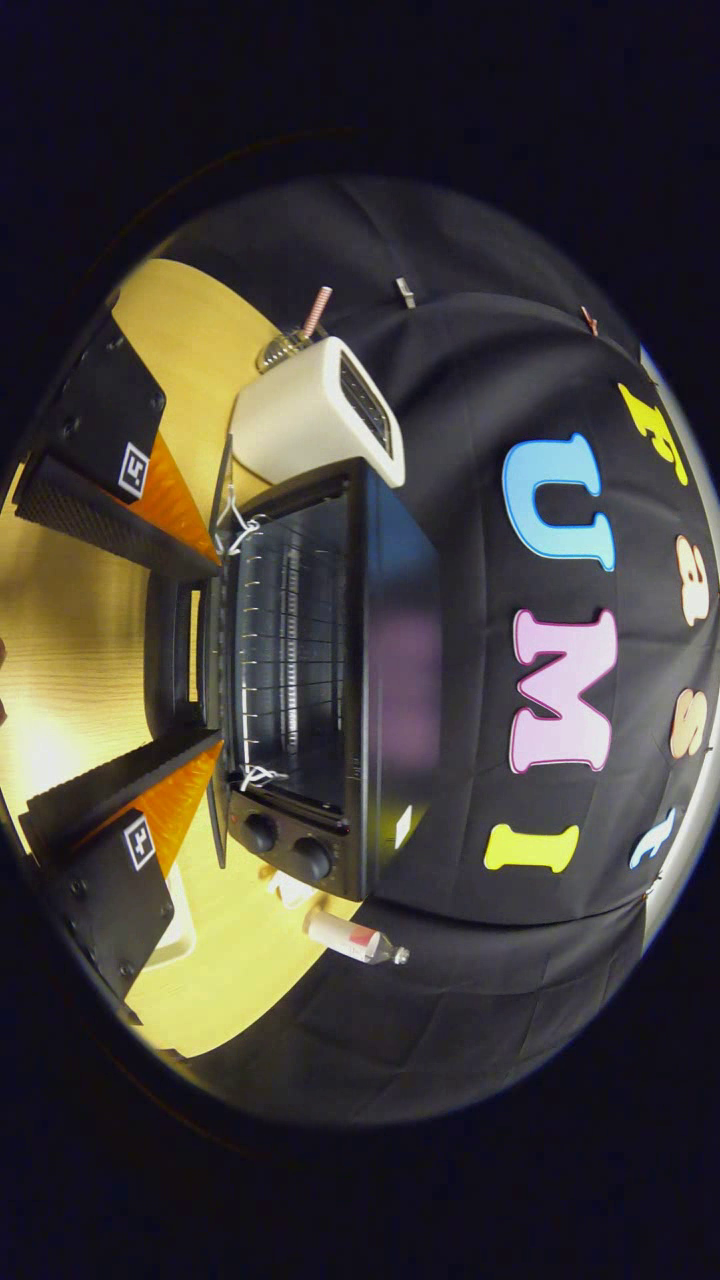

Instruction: Open the toaster oven, put the food inside, and close the toaster oven door.

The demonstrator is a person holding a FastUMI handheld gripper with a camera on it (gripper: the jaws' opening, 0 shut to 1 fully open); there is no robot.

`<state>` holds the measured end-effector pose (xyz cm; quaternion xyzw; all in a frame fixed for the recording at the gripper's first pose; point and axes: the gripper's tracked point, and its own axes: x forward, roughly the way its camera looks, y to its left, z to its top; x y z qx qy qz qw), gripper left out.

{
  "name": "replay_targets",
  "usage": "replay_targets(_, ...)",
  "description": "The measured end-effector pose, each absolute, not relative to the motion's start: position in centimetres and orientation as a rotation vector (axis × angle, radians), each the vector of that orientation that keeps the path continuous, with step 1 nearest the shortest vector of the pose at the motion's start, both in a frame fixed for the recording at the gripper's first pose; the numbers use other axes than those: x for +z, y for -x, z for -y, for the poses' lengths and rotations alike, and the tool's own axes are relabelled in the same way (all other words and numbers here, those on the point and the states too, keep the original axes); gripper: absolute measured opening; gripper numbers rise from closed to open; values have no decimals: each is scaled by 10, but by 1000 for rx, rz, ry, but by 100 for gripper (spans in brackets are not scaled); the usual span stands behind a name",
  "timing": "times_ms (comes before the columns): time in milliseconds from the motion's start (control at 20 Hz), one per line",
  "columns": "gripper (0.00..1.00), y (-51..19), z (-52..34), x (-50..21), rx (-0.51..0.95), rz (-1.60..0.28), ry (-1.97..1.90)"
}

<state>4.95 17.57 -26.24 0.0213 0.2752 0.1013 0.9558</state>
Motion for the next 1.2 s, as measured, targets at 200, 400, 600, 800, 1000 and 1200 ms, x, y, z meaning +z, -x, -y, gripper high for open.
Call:
replay_targets(200, 98, -24, -169, -281, 228, -613, -82)
replay_targets(400, 99, -7, -143, -268, 282, -589, -46)
replay_targets(600, 98, -4, -88, -251, 285, -581, -61)
replay_targets(800, 99, -42, -97, -232, 364, -540, -79)
replay_targets(1000, 99, -75, -137, -250, 433, -603, -119)
replay_targets(1200, 99, -70, -142, -282, 466, -698, -97)
